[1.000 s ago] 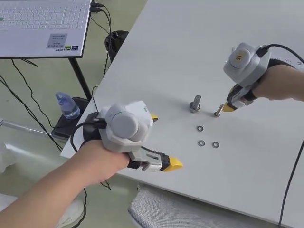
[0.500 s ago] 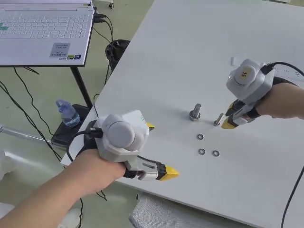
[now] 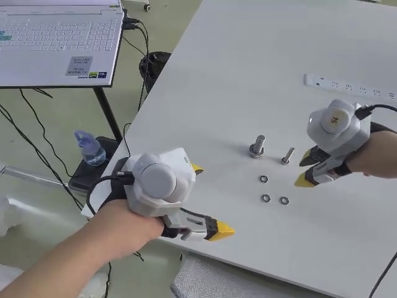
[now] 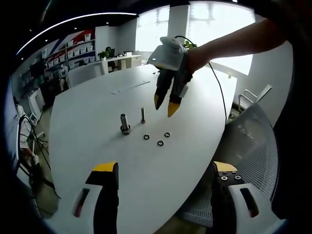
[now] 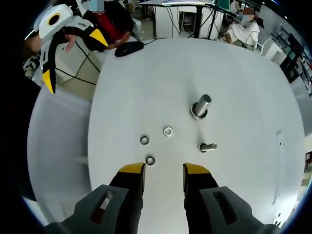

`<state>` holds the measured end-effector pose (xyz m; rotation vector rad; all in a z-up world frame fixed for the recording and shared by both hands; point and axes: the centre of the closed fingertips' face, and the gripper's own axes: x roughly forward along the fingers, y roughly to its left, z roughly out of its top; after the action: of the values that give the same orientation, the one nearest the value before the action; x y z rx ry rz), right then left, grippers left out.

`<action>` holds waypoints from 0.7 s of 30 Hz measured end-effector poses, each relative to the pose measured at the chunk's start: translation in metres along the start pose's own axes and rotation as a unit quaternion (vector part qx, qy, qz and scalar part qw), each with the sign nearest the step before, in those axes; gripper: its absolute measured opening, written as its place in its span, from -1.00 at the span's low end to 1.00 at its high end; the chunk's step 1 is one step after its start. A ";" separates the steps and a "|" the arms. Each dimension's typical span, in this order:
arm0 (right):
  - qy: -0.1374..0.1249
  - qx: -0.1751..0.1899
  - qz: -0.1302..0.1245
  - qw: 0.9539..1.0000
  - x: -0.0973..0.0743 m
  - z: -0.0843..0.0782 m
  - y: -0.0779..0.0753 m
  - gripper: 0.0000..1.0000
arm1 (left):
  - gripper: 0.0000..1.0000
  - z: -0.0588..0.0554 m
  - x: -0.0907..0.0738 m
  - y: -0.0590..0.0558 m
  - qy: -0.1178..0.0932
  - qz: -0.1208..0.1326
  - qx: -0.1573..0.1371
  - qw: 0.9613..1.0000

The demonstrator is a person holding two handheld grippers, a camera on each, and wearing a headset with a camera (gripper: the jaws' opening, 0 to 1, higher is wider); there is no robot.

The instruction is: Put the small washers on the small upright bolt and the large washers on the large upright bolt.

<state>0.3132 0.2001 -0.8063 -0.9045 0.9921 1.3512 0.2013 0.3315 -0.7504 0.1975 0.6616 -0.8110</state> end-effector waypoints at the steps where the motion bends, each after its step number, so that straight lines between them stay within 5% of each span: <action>1: -0.002 -0.003 -0.002 1.000 0.000 0.000 0.001 -0.36 | 0.54 0.001 0.000 0.000 0.002 0.002 0.003 1.000; 5: -0.019 -0.005 0.001 1.000 0.002 0.001 0.008 -0.35 | 0.54 0.006 0.000 -0.001 -0.006 0.000 0.003 1.000; 21: -0.034 -0.013 -0.012 0.999 0.025 -0.001 0.021 -0.39 | 0.54 -0.004 0.002 -0.003 0.007 0.001 0.003 1.000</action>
<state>0.2913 0.2087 -0.8293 -0.8823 0.9101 1.3688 0.1980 0.3295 -0.7544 0.2100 0.6724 -0.8109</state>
